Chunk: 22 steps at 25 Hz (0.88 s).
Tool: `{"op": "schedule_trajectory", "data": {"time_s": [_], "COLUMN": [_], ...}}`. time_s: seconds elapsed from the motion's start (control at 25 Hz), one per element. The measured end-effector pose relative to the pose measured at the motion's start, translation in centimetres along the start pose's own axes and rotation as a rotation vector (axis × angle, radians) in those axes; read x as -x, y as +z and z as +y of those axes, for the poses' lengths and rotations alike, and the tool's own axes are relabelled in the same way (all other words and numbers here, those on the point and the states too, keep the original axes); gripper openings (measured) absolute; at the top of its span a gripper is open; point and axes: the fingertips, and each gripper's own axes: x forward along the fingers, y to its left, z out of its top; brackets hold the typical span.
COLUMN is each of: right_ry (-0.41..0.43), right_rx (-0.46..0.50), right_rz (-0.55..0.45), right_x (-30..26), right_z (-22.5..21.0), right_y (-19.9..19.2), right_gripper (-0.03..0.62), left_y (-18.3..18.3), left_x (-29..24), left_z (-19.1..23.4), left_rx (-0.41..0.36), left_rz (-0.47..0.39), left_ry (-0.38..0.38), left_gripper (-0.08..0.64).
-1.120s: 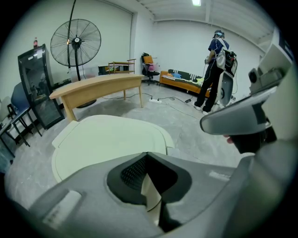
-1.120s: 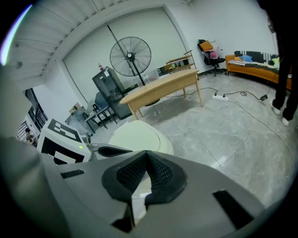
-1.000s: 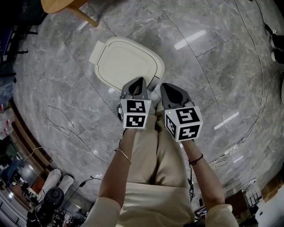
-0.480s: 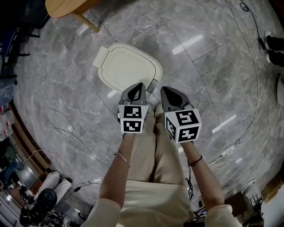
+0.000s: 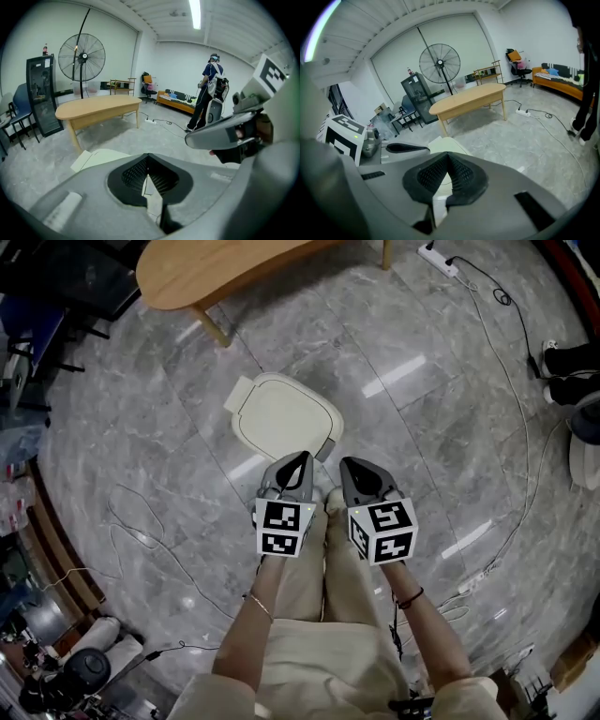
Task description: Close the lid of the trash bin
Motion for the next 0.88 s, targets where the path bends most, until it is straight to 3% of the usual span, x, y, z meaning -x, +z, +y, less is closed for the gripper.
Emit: {"op": "schedule_trajectory", "data": {"time_s": [0.4, 0.88], "right_ry": [0.031, 0.043], "right_rx": [0.127, 0.16], "right_rz": [-0.016, -0.175], "right_x": [5.0, 12.4], "right_z": [1.8, 3.3], "right_y": [4.3, 11.4], "right_gripper": [0.003, 0.003], "left_y": [6.3, 13.3], "left_x": [6.3, 14.6], "left_z": [-1.9, -3.8], "left_rx": [-0.043, -0.137], "left_rz": [-0.106, -0.275], "left_ry": [-0.046, -0.083], "left_gripper": [0.023, 0.023]}}
